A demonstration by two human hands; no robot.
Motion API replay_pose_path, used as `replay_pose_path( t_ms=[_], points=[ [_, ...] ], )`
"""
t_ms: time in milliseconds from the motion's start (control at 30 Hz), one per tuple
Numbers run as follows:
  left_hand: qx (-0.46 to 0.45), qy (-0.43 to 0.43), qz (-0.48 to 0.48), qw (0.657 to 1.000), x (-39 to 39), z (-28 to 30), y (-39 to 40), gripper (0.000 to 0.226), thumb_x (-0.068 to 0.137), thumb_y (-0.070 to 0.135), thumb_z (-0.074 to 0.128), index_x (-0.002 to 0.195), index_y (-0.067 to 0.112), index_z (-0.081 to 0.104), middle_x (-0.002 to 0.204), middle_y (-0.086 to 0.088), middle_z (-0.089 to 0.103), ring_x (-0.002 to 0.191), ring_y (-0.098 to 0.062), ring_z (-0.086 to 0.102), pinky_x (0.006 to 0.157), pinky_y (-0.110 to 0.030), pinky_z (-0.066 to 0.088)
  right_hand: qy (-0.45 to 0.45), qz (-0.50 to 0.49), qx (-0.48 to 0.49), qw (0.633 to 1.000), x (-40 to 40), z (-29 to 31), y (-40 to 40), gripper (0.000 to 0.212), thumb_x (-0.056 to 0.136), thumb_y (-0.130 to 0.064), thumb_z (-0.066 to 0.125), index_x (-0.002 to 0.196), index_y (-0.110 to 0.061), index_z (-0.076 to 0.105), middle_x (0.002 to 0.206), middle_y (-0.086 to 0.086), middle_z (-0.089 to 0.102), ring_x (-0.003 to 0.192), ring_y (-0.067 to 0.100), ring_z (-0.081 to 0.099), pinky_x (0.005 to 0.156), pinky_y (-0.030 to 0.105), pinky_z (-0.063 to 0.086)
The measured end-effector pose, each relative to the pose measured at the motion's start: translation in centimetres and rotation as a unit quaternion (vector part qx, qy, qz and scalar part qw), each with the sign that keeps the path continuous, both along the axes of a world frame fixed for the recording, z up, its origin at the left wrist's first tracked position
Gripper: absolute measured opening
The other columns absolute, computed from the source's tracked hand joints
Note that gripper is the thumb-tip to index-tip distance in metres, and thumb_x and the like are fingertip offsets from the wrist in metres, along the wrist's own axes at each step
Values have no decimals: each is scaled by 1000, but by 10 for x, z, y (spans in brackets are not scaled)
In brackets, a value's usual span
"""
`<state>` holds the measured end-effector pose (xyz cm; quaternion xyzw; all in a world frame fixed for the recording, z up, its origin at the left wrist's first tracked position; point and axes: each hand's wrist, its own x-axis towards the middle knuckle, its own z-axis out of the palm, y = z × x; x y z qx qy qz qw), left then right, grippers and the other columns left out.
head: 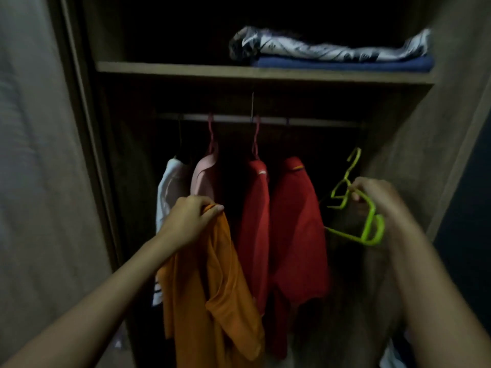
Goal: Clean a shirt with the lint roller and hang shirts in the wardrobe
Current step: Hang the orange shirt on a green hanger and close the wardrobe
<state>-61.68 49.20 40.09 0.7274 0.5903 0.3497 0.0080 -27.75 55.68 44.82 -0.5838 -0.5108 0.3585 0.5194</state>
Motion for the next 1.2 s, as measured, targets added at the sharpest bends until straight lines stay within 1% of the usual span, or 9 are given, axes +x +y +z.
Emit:
replay_pose_path(
  t_ms=[133,233,333,467,633,867,1033,1133,1200],
  points=[
    [-52,6,47,998,-11,-31,1,40,93,35,56,71,2,62,66,-13,62,59,-20,57,57,-33,42,19,64,-91,994,10,-31,-43,25,82,-7,45,58,-4,48,37,0,32,24,6,23,29,10,22],
    [-92,-4,70,993,-18,-50,4,38,93,32,57,61,12,52,59,-4,54,54,-12,51,49,-21,31,-28,92,-151,984,7,-50,-71,31,82,-6,47,98,17,59,38,-2,34,27,7,25,33,11,23],
    [-114,-12,92,989,-22,-64,5,40,93,30,58,58,17,43,56,1,46,53,-11,47,47,-19,26,-82,132,-191,969,-8,-57,-100,36,83,-5,49,111,18,56,39,-1,35,29,8,26,33,12,24],
    [-147,-29,86,985,-27,-85,1,35,93,30,58,64,12,50,57,-3,50,53,-14,49,49,-23,35,-116,197,-223,948,-44,-58,-135,33,87,-6,48,112,13,61,40,-2,35,30,6,26,31,14,26],
    [-165,-16,61,984,-30,-102,-9,41,91,36,59,61,10,51,55,-7,50,55,-22,52,57,-36,45,-39,253,-189,948,-85,-61,-157,35,88,-1,42,114,16,57,39,-5,33,28,3,25,29,13,26],
    [-151,8,-1,989,-36,-110,-21,43,93,35,58,54,16,52,53,-4,51,51,-18,50,57,-31,41,56,243,-151,957,-117,-48,-162,26,85,-5,46,104,0,62,41,-8,34,29,2,24,33,15,28],
    [-135,17,-75,988,-32,-107,-36,38,95,32,54,58,25,52,56,5,51,52,-4,49,52,-14,31,125,193,-137,964,-141,-60,-153,13,82,-8,50,88,-7,61,44,-5,37,30,4,28,34,16,32],
    [-104,6,-116,988,-27,-101,-44,31,95,34,52,77,14,65,72,-4,63,67,-12,57,62,-24,40,195,158,-178,951,-164,-91,-143,17,83,-8,49,66,-10,51,47,-2,39,26,5,25,29,13,26],
    [-85,-7,-136,987,-24,-94,-51,32,96,35,51,83,10,66,76,-3,65,71,-11,58,65,-24,40,259,163,-224,925,-179,-117,-138,23,88,-7,48,65,-10,48,45,0,40,23,5,24,27,10,21]
  ],
)
